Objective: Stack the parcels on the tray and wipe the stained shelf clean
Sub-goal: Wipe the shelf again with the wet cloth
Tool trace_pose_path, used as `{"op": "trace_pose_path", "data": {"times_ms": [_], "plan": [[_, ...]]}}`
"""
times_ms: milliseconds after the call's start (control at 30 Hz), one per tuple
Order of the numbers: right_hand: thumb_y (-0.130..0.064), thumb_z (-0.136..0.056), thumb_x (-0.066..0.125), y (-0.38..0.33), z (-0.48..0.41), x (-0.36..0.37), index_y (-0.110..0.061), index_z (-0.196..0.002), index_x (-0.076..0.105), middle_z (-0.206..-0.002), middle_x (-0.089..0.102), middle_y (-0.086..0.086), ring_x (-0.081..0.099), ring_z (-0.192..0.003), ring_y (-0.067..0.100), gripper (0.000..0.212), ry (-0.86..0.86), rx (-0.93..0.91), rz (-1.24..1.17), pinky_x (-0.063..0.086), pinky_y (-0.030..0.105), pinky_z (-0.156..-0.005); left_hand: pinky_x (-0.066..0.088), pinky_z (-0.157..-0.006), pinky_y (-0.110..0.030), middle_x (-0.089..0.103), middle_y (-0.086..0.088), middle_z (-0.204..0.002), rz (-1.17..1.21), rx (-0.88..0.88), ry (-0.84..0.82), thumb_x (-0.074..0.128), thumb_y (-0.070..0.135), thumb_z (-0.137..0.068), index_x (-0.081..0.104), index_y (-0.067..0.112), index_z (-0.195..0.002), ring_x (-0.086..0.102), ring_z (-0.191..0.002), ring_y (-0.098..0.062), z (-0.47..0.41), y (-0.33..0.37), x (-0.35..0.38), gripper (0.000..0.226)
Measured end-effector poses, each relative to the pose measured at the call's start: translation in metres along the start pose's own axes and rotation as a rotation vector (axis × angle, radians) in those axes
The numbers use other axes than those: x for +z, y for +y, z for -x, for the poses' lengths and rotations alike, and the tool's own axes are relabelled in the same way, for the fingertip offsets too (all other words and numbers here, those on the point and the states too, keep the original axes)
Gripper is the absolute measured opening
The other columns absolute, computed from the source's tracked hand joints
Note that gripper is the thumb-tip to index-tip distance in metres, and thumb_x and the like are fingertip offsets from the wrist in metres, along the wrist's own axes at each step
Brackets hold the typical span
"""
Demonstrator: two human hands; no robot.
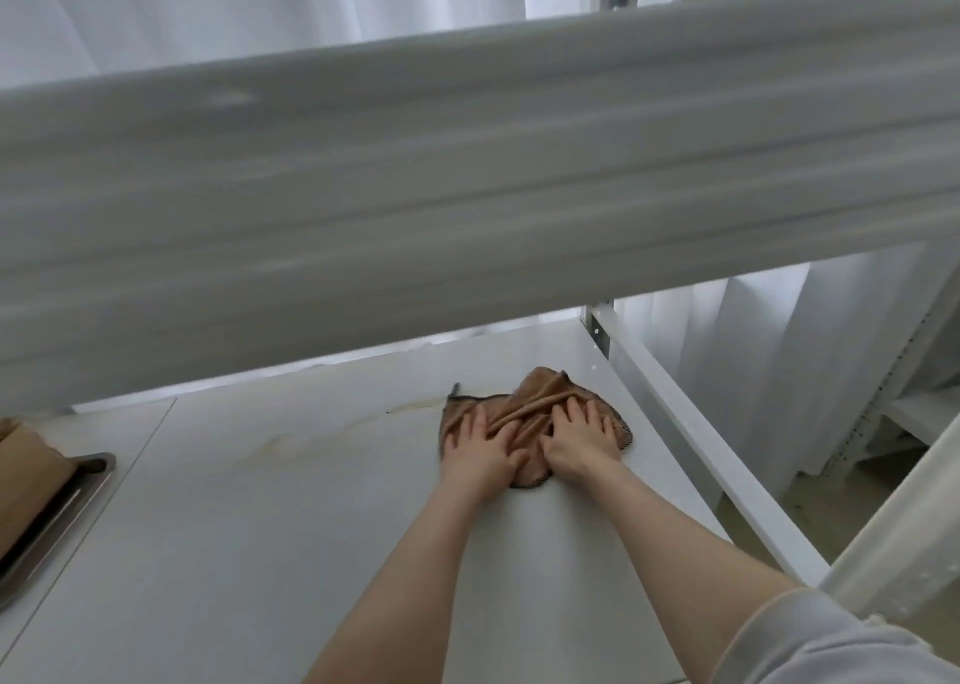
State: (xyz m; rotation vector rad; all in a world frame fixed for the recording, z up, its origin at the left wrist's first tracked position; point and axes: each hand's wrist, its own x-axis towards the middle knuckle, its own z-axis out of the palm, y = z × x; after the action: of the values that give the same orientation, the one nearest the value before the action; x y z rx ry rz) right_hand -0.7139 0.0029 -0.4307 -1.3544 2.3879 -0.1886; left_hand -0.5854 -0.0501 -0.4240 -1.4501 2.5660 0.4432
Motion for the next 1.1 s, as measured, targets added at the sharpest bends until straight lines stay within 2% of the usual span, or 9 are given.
{"op": "trace_pose_path", "data": {"times_ms": [133,233,367,467,633,800,900,1033,1100], "plan": [[-0.05,-0.099,0.033,-0.06,0.007,0.015,-0.018,-0.155,0.009,-0.163,-0.004,0.003,-0.008,-0.149,0.027,0.069,-0.097,-0.22,0.036,-0.004,0.042,-0.12,0.0,-0.117,-0.051,-0.012,-0.014,-0.159,0.006,-0.238,-0.036,0.032,0.069,-0.088,0.007,0.042,-0.149,-0.009,-0.147,-0.032,0.017,-0.065,-0.011,0.071],[-0.045,-0.101,0.031,-0.108,0.019,0.033,-0.021,-0.155,0.011,-0.163,-0.005,0.003,-0.009,-0.149,0.026,0.063,-0.182,-0.382,0.076,-0.005,0.041,-0.12,0.0,-0.116,-0.054,-0.015,-0.019,-0.157,0.044,-0.414,-0.044,0.026,0.074,-0.086,-0.001,0.039,-0.15,-0.009,-0.146,-0.038,0.039,-0.108,-0.012,0.078],[-0.031,-0.101,0.035,-0.15,0.042,0.052,-0.034,-0.153,0.011,-0.162,-0.006,-0.001,-0.01,-0.149,0.023,0.057,-0.279,-0.549,0.093,-0.006,0.039,-0.12,0.001,-0.116,-0.054,-0.015,-0.02,-0.157,0.072,-0.624,0.02,0.016,0.073,-0.087,-0.004,0.039,-0.15,-0.01,-0.145,-0.039,0.069,-0.144,-0.002,0.073],[-0.04,-0.102,0.035,-0.154,0.051,0.058,-0.042,-0.151,0.014,-0.163,0.0,-0.003,-0.007,-0.149,0.02,0.054,-0.295,-0.604,0.053,-0.006,0.038,-0.12,0.002,-0.116,-0.054,-0.013,-0.019,-0.157,0.055,-0.674,0.034,0.013,0.066,-0.091,0.0,0.038,-0.15,-0.008,-0.145,-0.039,0.079,-0.152,0.003,0.067],[-0.044,-0.102,0.03,-0.117,0.038,0.042,-0.04,-0.147,0.033,-0.162,0.006,-0.002,-0.002,-0.15,0.02,0.045,-0.169,-0.477,-0.038,-0.003,0.036,-0.12,0.005,-0.117,-0.049,-0.003,-0.011,-0.16,0.08,-0.49,0.083,0.02,0.049,-0.098,0.013,0.036,-0.15,0.002,-0.147,-0.035,0.062,-0.125,-0.005,0.054],[-0.045,-0.102,0.022,-0.049,0.019,0.019,-0.037,-0.15,0.027,-0.163,0.005,-0.001,-0.002,-0.149,0.022,0.048,-0.041,-0.194,-0.097,-0.002,0.038,-0.12,-0.001,-0.118,-0.047,-0.006,-0.006,-0.161,0.073,-0.224,0.032,0.022,0.056,-0.096,0.013,0.037,-0.15,-0.002,-0.148,-0.031,0.017,-0.045,-0.005,0.058],[-0.045,-0.102,0.018,-0.009,0.015,0.001,-0.035,-0.148,0.032,-0.162,0.01,-0.001,0.001,-0.149,0.023,0.049,0.008,-0.026,-0.19,0.0,0.039,-0.121,-0.003,-0.118,-0.048,-0.007,-0.003,-0.161,0.071,-0.046,0.014,0.023,0.054,-0.097,0.012,0.043,-0.149,-0.003,-0.148,-0.031,0.002,0.009,0.005,0.054],[-0.04,-0.1,0.024,0.016,0.009,-0.015,-0.015,-0.138,0.05,-0.151,0.036,0.006,0.028,-0.142,0.025,0.052,0.116,0.171,-0.325,0.021,0.041,-0.117,0.0,-0.118,-0.046,-0.001,0.0,-0.161,0.002,0.195,-0.045,0.03,0.043,-0.1,0.011,0.036,-0.15,-0.001,-0.148,-0.029,0.004,0.048,0.011,0.055],[-0.034,-0.098,0.034,0.015,0.01,-0.015,-0.012,-0.136,0.05,-0.147,0.04,0.008,0.035,-0.137,0.027,0.047,0.169,0.224,-0.311,0.029,0.041,-0.113,0.002,-0.119,-0.045,0.003,0.002,-0.161,-0.008,0.239,-0.063,0.032,0.04,-0.1,0.017,0.033,-0.15,0.001,-0.148,-0.026,0.011,0.046,0.011,0.053]]}}
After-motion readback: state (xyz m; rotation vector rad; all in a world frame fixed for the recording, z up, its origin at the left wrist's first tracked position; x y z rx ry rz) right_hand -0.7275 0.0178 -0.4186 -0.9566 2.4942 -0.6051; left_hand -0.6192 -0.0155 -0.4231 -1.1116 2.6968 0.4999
